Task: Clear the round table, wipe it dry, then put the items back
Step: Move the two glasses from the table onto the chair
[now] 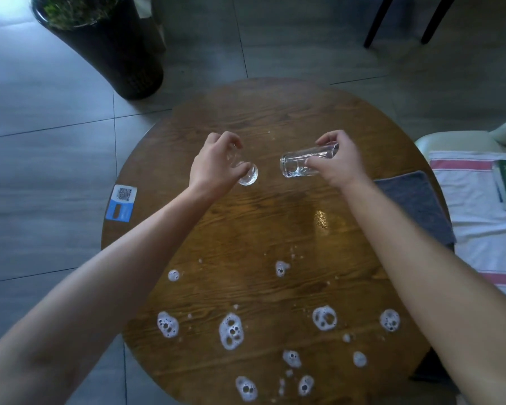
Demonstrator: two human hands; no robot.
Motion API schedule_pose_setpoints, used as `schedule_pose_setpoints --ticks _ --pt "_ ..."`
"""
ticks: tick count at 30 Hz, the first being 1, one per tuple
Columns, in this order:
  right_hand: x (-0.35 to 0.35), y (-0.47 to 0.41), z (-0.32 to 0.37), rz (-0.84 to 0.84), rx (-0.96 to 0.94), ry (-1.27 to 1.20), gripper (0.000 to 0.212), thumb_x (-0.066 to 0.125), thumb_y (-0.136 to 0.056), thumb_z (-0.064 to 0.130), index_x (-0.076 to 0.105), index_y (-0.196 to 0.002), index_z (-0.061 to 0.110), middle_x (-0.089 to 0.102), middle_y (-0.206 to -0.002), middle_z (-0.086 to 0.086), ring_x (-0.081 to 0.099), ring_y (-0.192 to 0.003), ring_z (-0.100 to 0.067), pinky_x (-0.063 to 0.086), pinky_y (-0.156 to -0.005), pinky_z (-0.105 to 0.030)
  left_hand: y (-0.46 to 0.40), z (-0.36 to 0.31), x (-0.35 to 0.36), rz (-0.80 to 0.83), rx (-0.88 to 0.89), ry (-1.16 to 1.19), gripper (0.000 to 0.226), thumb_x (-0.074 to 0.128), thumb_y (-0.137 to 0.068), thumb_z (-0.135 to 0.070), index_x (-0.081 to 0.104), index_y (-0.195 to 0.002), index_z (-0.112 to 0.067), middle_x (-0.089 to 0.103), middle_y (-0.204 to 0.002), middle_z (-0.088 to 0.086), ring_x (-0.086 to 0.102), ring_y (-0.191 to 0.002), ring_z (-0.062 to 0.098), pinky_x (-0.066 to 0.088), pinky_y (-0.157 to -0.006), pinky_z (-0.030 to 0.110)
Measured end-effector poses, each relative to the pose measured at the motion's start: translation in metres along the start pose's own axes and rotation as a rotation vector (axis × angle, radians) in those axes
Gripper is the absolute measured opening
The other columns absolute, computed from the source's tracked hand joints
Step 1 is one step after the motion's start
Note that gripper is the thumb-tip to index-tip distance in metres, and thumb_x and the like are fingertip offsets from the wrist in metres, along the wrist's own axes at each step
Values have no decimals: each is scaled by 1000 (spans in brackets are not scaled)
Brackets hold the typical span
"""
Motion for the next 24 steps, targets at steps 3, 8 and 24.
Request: schedule_pose_setpoints --ticks 3,8,24 --pt "-21 43 -8 43 -24 -81 38 79 -73 16 59 -101 32 59 -122 -6 65 -103 -26 60 -85 -37 32 -20 -4 22 57 37 41 88 -75 -33 64 -109 -26 58 -110 -5 62 -91 15 54 -83 36" --pt "-64 121 -29 46 -41 -176 35 75 -67 22 64 -98 34 65 -112 -3 64 -102 -25 59 -89 -45 89 -54 -6 110 130 12 39 88 -73 -27 62 -102 -27 60 -106 -3 66 -87 15 55 -86 39" --pt "-311 378 21 -107 -455 -265 75 82 -69 29 52 -138 28 52 -144 9 60 -109 12 48 -88 -9 290 -293 -112 86 514 199 77 96 -57 -43 52 -120 -47 61 -114 -7 71 -91 9 57 -79 27"
Point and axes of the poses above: each hand's wrist, its own y-axis away from the middle knuckle, its own x-axis out of the palm, z = x × y, the point moved 3 cm from there along -y, towards the middle knuckle
